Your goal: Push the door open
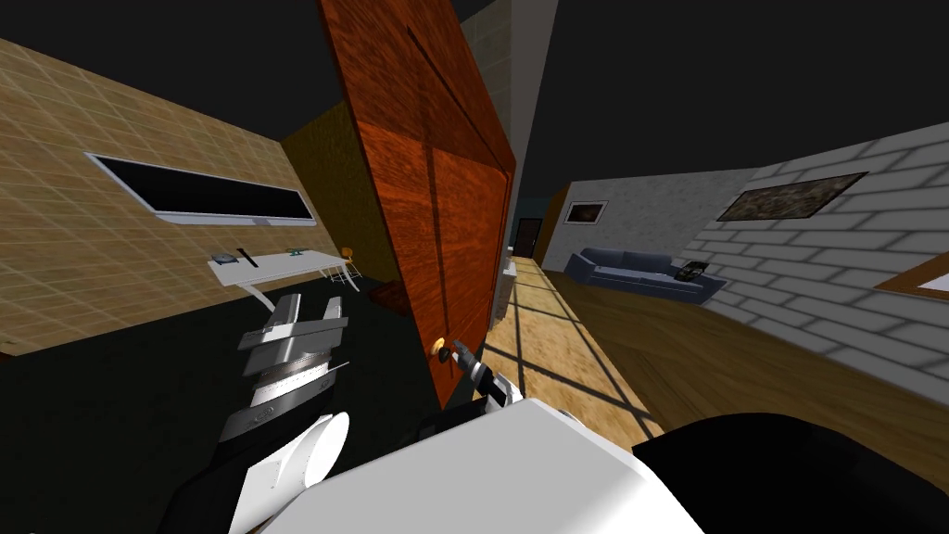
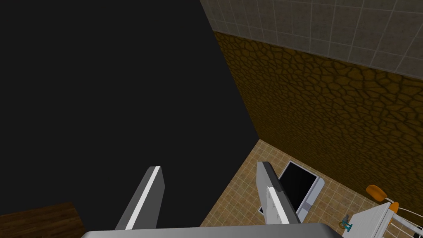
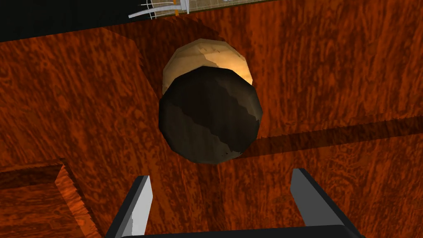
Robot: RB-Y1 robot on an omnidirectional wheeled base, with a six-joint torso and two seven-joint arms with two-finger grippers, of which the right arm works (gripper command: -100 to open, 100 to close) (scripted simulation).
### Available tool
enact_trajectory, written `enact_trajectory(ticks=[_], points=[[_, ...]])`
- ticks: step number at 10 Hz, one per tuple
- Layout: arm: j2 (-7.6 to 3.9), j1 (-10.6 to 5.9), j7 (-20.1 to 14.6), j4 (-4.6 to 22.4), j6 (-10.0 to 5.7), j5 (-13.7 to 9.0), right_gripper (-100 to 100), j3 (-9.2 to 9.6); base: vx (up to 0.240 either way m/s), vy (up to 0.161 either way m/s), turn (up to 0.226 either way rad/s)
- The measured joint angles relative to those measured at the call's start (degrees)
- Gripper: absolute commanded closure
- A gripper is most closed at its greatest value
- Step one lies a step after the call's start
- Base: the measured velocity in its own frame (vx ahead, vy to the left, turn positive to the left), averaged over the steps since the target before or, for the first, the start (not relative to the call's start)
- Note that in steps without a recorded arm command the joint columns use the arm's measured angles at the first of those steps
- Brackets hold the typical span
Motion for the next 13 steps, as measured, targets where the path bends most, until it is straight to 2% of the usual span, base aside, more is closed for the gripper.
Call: enact_trajectory(ticks=[13], points=[[0.93,2.93,-18.5,-2.0,1.75,-9.0,-100,3.94,-0.023,-0.045,0.051]])
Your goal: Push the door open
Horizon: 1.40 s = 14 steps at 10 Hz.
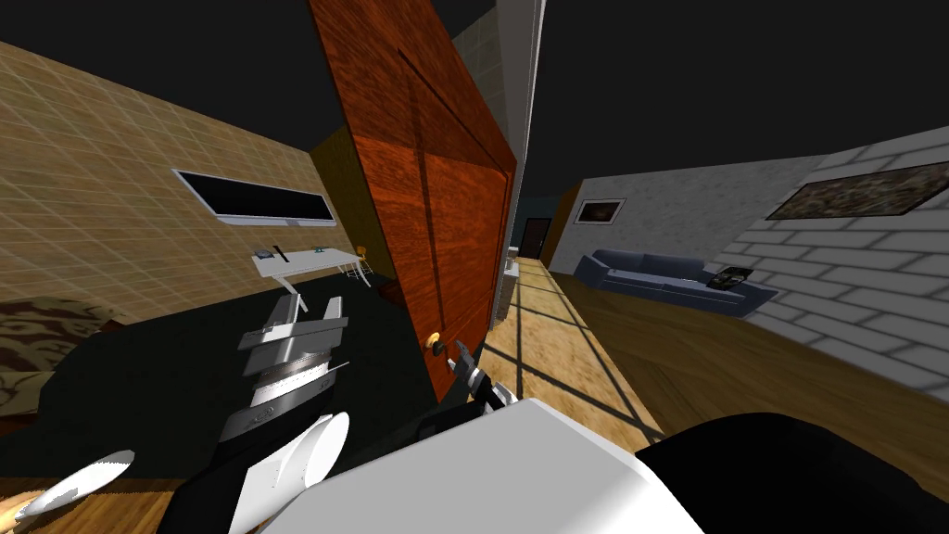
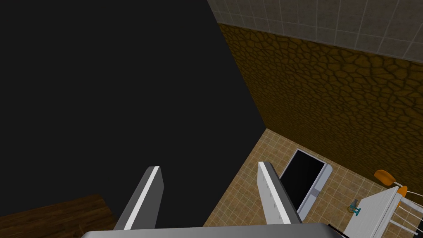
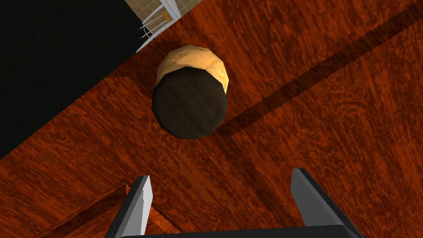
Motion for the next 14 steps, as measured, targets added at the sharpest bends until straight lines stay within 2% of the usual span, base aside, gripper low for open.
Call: enact_trajectory(ticks=[14], points=[[2.31,3.45,-19.8,-2.6,2.08,-9.7,-100,4.33,-0.027,-0.047,0.054]])
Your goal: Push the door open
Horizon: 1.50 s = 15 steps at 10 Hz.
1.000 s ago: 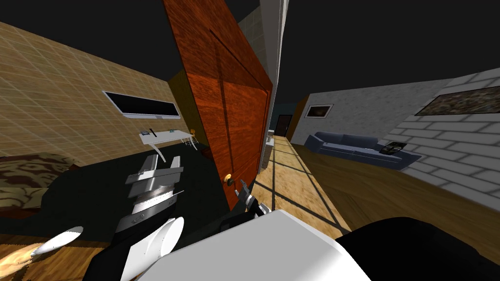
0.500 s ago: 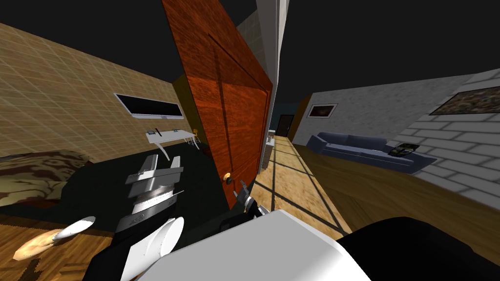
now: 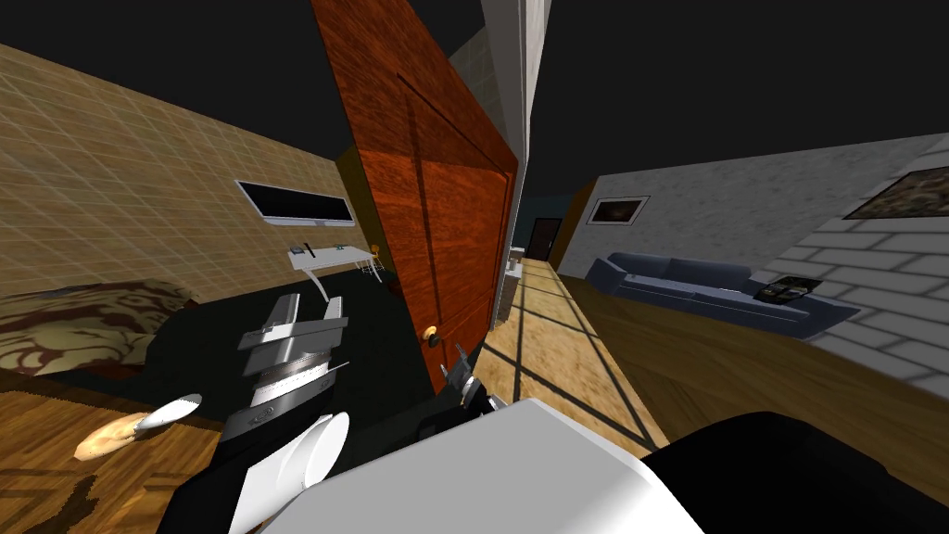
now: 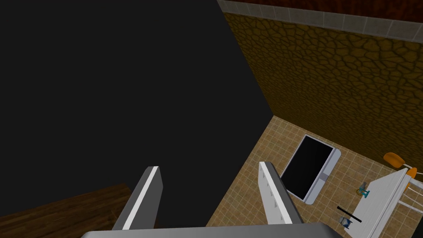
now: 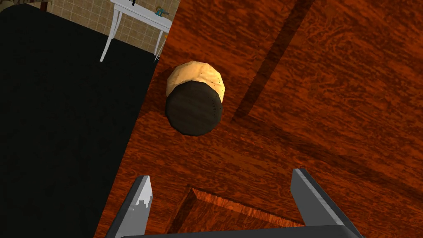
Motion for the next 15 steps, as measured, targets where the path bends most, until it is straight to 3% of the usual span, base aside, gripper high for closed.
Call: enact_trajectory(ticks=[11,12,13,15], points=[[3.29,2.35,-15.2,-1.8,1.63,-7.4,-100,3.21,-0.025,-0.039,0.044],[3.33,2.34,-15.4,-1.8,1.63,-7.4,-100,3.24,0.074,0.051,0.019],[2.64,1.73,-15.4,-0.7,1.22,-7.5,-100,3.06,0.118,0.079,0.013],[1.00,1.88,-15.4,-1.3,1.55,-7.6,-100,2.98,0.157,0.105,0.017]])
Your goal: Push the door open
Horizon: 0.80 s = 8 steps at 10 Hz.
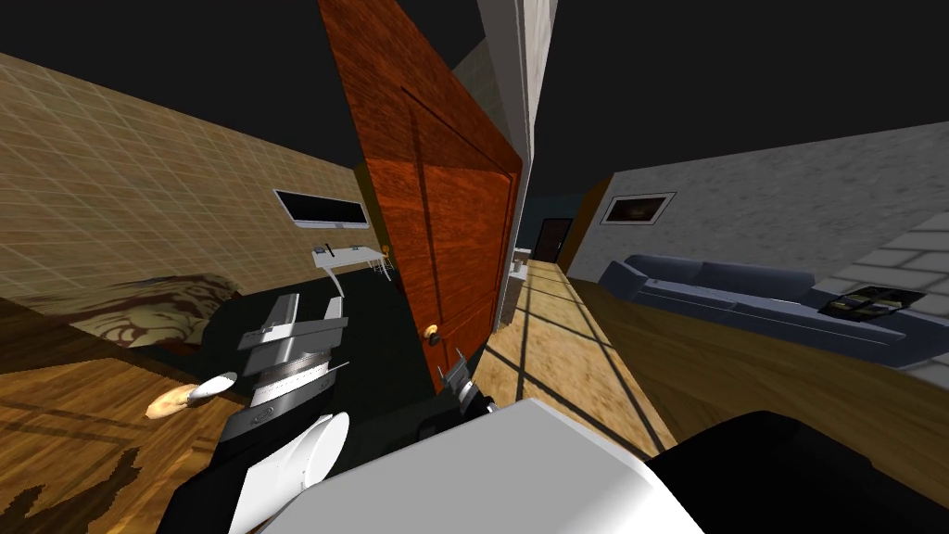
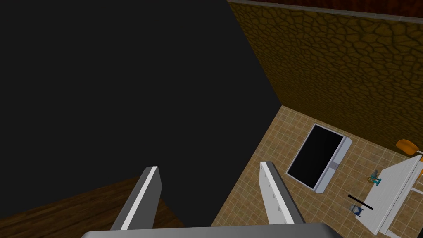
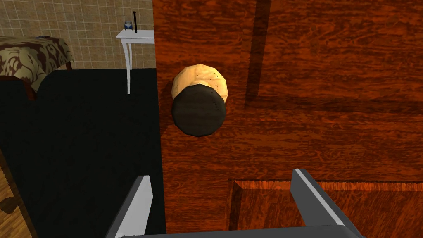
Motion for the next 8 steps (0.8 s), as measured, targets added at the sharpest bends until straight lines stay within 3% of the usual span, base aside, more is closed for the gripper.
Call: enact_trajectory(ticks=[2,5,6,7,8], points=[[-1.28,0.14,-0.2,-0.8,0.36,-0.2,-100,-0.09,0.200,0.130,0.020],[0.42,-0.69,-0.4,0.7,-0.28,-0.5,-100,-0.40,0.156,0.113,0.016],[1.12,-0.01,-0.3,-0.6,0.08,-0.4,-100,-0.32,0.057,0.045,-0.003],[1.21,0.06,-0.3,-0.9,0.24,-0.4,100,-0.30,-0.008,-0.003,0.004],[1.20,0.01,-0.3,-0.7,0.16,-0.4,100,-0.26,-0.021,-0.015,0.010]])
